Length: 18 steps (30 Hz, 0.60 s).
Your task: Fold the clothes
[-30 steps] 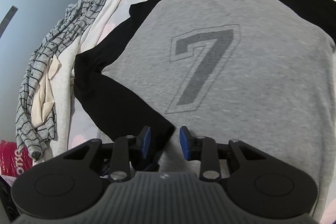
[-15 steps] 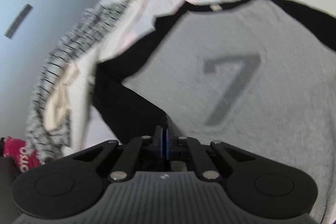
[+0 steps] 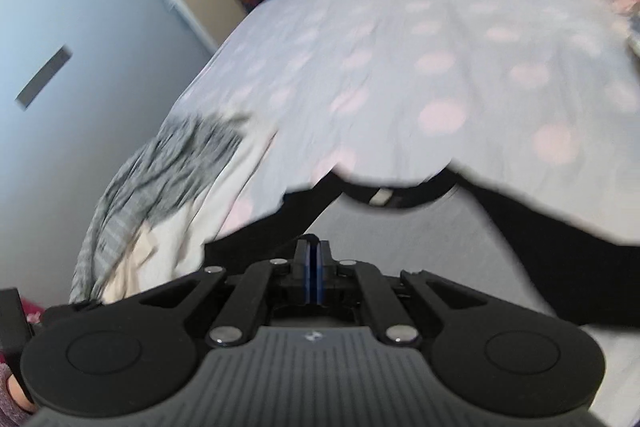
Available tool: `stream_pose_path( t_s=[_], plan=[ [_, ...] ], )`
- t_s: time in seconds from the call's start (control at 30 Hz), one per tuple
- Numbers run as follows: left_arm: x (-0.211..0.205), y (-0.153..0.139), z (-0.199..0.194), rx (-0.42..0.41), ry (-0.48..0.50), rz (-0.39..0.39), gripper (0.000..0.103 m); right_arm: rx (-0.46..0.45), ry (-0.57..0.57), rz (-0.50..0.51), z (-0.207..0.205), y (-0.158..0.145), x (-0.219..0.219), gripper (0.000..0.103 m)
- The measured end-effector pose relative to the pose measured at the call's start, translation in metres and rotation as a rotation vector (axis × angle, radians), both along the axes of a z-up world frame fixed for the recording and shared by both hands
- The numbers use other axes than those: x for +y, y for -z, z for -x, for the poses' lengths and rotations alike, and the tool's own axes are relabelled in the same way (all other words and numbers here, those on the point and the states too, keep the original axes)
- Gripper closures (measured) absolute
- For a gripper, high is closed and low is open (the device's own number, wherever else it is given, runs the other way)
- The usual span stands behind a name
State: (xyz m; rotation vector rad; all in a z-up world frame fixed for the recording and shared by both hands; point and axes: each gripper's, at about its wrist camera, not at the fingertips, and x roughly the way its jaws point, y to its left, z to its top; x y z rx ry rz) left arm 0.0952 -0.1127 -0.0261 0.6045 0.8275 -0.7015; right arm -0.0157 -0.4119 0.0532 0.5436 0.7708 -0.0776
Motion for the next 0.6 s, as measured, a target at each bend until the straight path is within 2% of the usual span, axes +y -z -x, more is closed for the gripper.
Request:
stream_pose_path(
  t_s=[0.17,0.33,0.43,0.6],
  plan=[
    [-0.001,0.026,-0.013,0.058,-0.014,-0.004,0.073,0.066,0.169,-0.017,0.007,0.013,-0.060,0.100],
    [-0.018,0.052,-0.014,0.095,0.016,-0.032,0.073,0.165,0.309,0.034,0.011,0.036,-0.097,0.100],
    [-0.030,0.061,-0.015,0.081,0.031,-0.037,0.073,0.213,0.349,0.029,0.012,0.051,-0.111,0.100],
    [-0.047,0.070,-0.023,0.035,0.025,-0.050,0.073,0.249,0.333,0.003,0.008,0.068,-0.112,0.100]
  ],
)
